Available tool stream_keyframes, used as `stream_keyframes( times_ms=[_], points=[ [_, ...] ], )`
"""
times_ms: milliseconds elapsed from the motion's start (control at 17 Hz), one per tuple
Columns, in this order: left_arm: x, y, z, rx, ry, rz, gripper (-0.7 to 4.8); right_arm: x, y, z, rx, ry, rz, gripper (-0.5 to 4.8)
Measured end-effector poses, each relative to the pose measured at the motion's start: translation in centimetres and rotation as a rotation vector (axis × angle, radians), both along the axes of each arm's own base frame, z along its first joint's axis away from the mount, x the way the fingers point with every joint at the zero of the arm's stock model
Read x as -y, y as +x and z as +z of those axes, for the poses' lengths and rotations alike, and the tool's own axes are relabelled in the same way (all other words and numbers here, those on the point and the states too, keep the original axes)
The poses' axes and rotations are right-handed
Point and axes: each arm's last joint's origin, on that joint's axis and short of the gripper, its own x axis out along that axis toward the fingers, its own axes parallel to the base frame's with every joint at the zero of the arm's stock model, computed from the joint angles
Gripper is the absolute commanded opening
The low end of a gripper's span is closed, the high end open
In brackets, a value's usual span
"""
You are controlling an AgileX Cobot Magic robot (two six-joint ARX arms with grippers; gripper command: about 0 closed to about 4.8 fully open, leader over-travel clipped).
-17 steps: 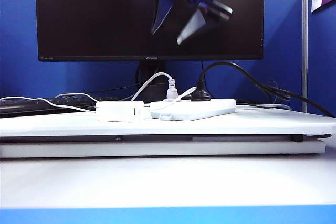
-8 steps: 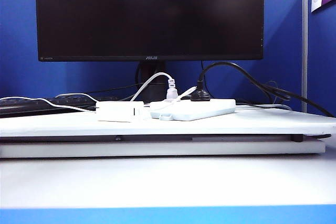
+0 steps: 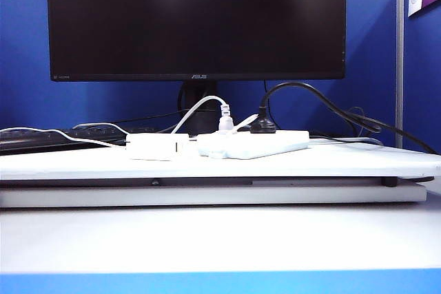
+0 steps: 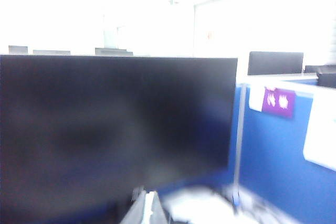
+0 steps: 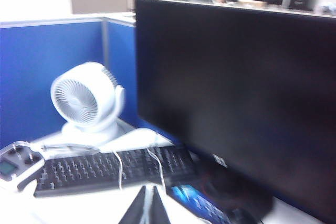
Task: Unplug the white charger from the socket, then place it next to the socket.
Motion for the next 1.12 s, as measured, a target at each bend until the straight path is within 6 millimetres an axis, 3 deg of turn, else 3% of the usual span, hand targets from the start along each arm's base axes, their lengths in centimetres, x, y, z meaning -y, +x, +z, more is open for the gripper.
stream_keyframes(
  times_ms=[59, 177, 236, 354, 472, 531, 648, 884, 1002, 1120],
  points=[
    [-0.5, -0.7, -0.8, -0.052, 0.034, 0.0, -0.05, 0.7, -1.0, -1.1, 0.006, -0.009, -0.005, -0.06],
    [-1.9, -2.8, -3.7, -0.195, 0.122, -0.001, -0.05, 1.8, -2.4, -5.9, -0.03, -0.038, -0.041, -0.06],
    [-2.3, -3.5, -4.5, -0.21, 0.11, -0.003, -0.05, 2.2, -2.8, -7.5, -0.014, -0.024, -0.068, -0.06],
    [-2.7, -4.0, -7.2, -0.24, 0.101, 0.025, -0.05, 2.8, -3.6, -12.4, 0.002, -0.004, -0.101, -0.06],
    [-2.2, -3.1, -10.3, -0.299, 0.13, 0.038, -0.05, 2.7, -3.3, -16.7, -0.038, -0.035, -0.113, -0.06],
    [-1.5, -2.0, -12.3, -0.346, 0.129, 0.038, -0.05, 2.6, -3.1, -18.8, -0.065, -0.049, -0.118, -0.06],
    [0.9, 1.6, -17.6, -0.478, 0.104, 0.028, -0.05, 2.1, -2.1, -25.2, -0.224, -0.077, -0.175, -0.06],
    [2.7, 4.2, -23.7, -0.538, 0.087, 0.023, -0.05, 1.8, -1.6, -30.0, -0.336, -0.111, -0.195, -0.06],
    [3.1, 4.8, -26.5, -0.597, 0.091, 0.027, -0.05, 1.6, -1.4, -31.2, -0.359, -0.08, -0.213, -0.06],
    [3.3, 5.1, -28.0, -0.59, 0.083, 0.026, -0.05, 1.6, -1.1, -31.7, -0.351, -0.048, -0.238, -0.06]
  ],
)
